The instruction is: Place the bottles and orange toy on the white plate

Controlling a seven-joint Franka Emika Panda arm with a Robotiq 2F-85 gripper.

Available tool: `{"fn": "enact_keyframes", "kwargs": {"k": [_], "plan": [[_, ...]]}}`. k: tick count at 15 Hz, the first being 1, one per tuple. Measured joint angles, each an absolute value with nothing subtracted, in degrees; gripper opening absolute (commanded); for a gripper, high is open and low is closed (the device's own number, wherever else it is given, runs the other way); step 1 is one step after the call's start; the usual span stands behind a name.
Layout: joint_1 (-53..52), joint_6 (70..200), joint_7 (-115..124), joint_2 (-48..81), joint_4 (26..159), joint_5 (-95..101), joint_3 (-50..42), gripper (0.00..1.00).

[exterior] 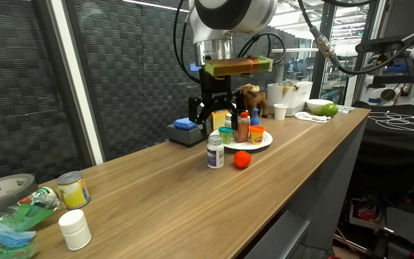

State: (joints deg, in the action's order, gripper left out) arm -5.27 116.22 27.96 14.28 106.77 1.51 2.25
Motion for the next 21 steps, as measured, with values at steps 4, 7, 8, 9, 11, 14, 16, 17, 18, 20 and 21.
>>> {"fn": "enact_keyframes", "kwargs": {"k": [4,7,8,9,11,14,16,17,18,20,21], "plan": [[-5.3,116.2,22.7,15.0,106.8,-2.2,2.3,1.0],[-5.3,116.2,20.7,15.7,106.6,-2.9,2.3,1.0],[-5.3,116.3,20.3,16.0,106.5,-3.0,2.3,1.0],[-5.3,116.3,20.1,16.3,106.4,-3.0,2.3,0.94],[-5.3,116.5,19.7,16.7,106.1,-3.0,2.3,0.68],[-5.3,117.4,19.5,17.1,105.8,-3.0,2.3,0.42],[-5.3,118.0,19.4,17.2,105.8,-3.0,2.3,0.28],[-5.3,118.5,19.4,17.2,105.8,-3.0,2.3,0.19],[-5.3,118.8,19.4,17.2,105.8,-3.0,2.3,0.18],[-5.4,119.5,19.4,17.2,105.8,-2.9,2.3,0.18],[-5.4,119.8,19.4,17.2,105.8,-2.7,2.3,0.18]]}}
